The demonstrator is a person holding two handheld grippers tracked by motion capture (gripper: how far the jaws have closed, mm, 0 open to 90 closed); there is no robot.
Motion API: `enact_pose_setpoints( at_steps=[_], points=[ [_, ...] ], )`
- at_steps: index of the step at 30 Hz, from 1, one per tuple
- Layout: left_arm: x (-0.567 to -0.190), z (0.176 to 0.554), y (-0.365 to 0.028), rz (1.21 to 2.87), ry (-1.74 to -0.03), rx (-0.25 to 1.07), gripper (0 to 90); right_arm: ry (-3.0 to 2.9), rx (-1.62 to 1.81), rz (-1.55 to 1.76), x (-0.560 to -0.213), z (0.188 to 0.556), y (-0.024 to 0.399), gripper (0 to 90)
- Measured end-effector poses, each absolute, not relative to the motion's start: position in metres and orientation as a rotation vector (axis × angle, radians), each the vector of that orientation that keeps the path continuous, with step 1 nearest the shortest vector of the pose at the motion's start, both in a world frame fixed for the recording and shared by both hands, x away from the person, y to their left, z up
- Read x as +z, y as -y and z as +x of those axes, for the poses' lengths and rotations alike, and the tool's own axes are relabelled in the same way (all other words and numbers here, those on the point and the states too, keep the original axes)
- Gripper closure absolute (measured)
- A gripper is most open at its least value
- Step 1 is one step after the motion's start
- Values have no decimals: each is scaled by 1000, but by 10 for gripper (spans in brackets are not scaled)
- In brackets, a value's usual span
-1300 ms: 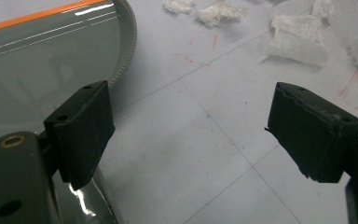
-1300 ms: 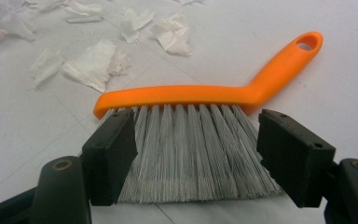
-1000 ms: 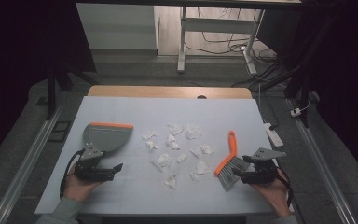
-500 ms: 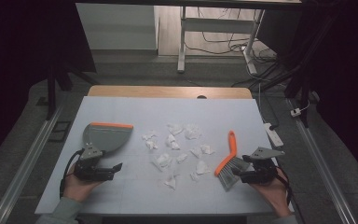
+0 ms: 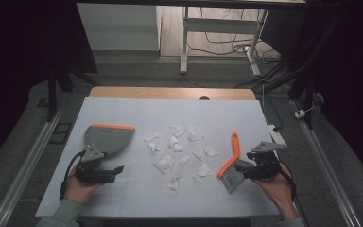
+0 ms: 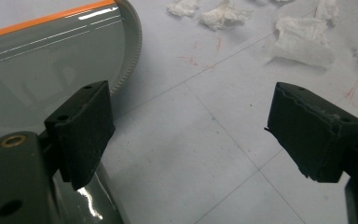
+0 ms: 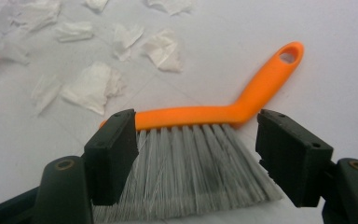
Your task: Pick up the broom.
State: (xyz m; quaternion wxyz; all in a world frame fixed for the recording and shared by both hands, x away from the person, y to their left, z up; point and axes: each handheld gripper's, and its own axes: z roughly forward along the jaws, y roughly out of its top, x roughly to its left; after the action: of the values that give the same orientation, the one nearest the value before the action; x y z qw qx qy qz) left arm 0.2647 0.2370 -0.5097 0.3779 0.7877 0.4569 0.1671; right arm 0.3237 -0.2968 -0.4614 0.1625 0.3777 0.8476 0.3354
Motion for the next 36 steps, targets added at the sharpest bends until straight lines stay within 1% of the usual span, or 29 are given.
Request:
enact_pose_setpoints(
  at_steps=[6,12,16,20,23,26,28,36],
  points=[
    [-510,265,-238,2007,-1173,432,156,-2403,935,1141,-449,340,293,296],
    [-511,266,-237,2015,-1169,436,156,-2423,858,1190,-447,351,285,299],
    [-510,265,-237,2013,-1170,441,156,-2428,741,1306,-446,369,274,306],
    [-509,264,-237,2000,-1169,438,156,-2421,690,1361,-445,379,267,305],
    [-508,264,-238,1995,-1159,436,156,-2443,607,1428,-447,394,257,309],
    [-509,264,-238,2000,-1156,429,156,-2436,582,1479,-448,401,255,316],
    [-509,264,-238,2007,-1145,428,156,-2434,498,1551,-454,411,253,315],
    [-508,262,-238,2003,-1135,430,157,-2399,336,1700,-469,428,252,331]
  ],
)
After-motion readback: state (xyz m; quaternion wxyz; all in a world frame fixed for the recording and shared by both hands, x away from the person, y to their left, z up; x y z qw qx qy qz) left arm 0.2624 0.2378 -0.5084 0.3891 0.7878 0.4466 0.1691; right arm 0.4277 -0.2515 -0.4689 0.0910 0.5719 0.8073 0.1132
